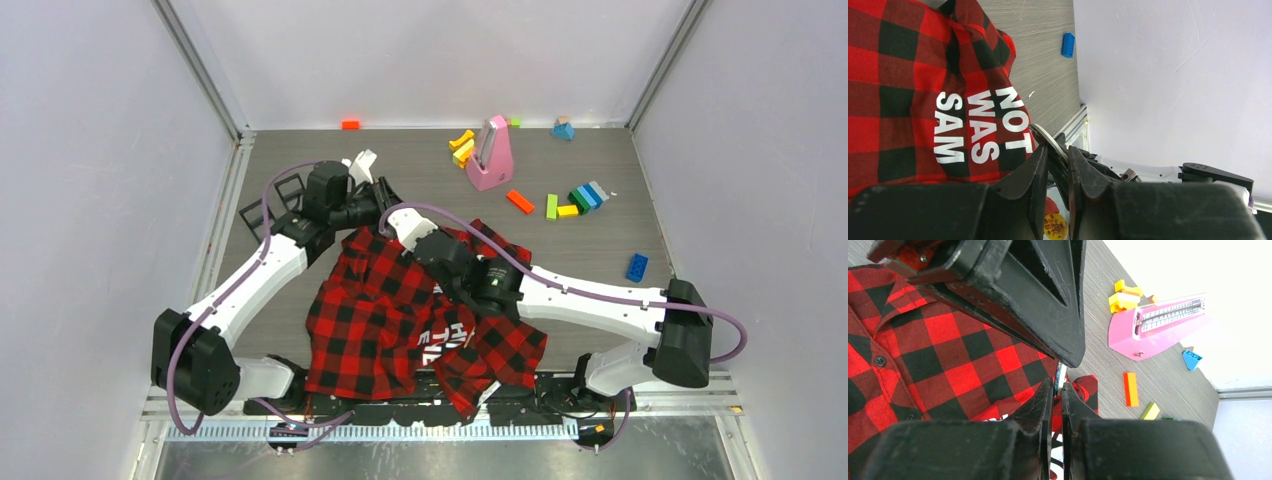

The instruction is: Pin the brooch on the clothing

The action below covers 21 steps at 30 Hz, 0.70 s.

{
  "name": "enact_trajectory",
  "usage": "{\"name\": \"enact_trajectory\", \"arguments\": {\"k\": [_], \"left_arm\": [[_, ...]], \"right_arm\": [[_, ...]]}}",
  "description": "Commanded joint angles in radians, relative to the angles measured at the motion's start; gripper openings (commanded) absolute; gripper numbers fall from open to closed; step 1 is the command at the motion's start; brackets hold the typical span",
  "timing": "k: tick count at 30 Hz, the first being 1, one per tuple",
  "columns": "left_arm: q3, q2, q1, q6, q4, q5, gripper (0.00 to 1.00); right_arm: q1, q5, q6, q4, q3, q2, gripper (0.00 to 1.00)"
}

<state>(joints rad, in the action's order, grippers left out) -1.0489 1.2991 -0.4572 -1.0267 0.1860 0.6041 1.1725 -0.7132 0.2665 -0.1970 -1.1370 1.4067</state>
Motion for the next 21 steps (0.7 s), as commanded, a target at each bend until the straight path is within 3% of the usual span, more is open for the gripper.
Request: {"name": "enact_trajectory", "arguments": {"k": [1,3,7,13,16,21], "left_arm": [[0.025,-0.006,-0.005,0.008,-0.1,0.01,0.0],[0.034,-0.029,0.003,0.036,-0.095,-0.025,0.0],[0.055,-0.058,0.064,0.086,-0.084,0.004,0.0],[0.143,-0.13,0.154,0.195,-0.228,0.127,0.0],[0.139,-0.143,0.173,0.32,-0.163,0.16,0.0],[0.136,-0.149,0.148,0.498,0.019,0.026,0.03]], "right_arm": [[0.042,0.03,0.009,0.104,-0.065,-0.002,0.17],[0.042,0.033,-0.015,0.103,-0.057,-0.015,0.4],[0.01,0.147,-0.093,0.056,-0.023,-0.085,0.61],[-0.229,0.587,-0.329,-0.063,0.003,-0.211,0.67],[-0.34,0.782,-0.422,-0.09,0.017,-0.224,0.69],[-0.464,0.875,-0.516,-0.118,0.043,-0.139,0.68]]}}
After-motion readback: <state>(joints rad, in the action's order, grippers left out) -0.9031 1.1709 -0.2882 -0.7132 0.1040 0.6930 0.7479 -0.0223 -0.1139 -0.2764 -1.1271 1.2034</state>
